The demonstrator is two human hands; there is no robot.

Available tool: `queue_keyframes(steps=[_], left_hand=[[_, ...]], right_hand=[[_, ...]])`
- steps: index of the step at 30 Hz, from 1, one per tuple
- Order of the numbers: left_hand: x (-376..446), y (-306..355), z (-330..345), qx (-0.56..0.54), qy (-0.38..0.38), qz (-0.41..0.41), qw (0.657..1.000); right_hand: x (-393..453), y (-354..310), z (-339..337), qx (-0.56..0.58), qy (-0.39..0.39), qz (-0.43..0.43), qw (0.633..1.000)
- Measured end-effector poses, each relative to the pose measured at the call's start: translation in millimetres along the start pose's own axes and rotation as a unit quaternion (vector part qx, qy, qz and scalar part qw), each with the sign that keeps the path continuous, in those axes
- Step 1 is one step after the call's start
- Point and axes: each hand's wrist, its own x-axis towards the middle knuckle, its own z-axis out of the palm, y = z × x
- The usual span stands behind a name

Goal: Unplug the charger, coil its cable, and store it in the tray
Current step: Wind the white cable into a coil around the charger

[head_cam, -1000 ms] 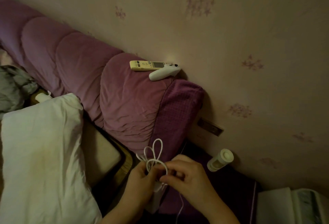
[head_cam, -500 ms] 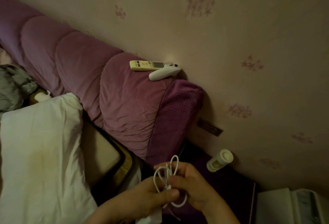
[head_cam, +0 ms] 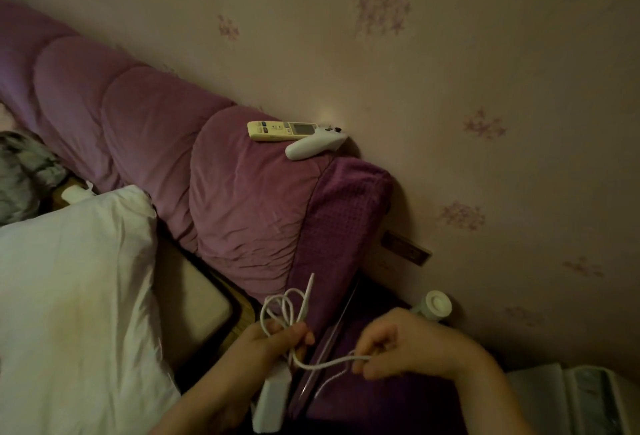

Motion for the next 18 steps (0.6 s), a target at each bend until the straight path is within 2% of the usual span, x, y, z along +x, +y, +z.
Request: queue_keyframes(steps=[6, 8, 10, 14, 17, 18], left_hand=[[0, 1, -3, 0.056, -0.143, -0.028, 0.988], [0, 0, 4, 0.076, -0.183, -0.026, 0.98], [-1, 1, 11, 0.101, -0.215, -0.02, 0.971], [-7, -2, 12, 0.099, -0.181, -0.051, 0.977], [-10, -13, 5, 0.049, -0.15, -0.067, 0.985], [-10, -10, 6, 0.063, -0.158, -0.057, 0.984]], right_hand=[[3, 1, -5, 0.052, 0.183, -0.079, 0.979], [19, -4, 4, 0.067, 0.202, -0.081, 0.974], [28, -6, 10, 0.082, 0.166, -0.077, 0.98], [36, -7, 18, 0.145, 0.02, -0.09, 0.985], [41, -6, 24, 0.15, -0.007, -0.108, 0.983], [42, -6, 25, 0.147, -0.008, -0.111, 0.983]])
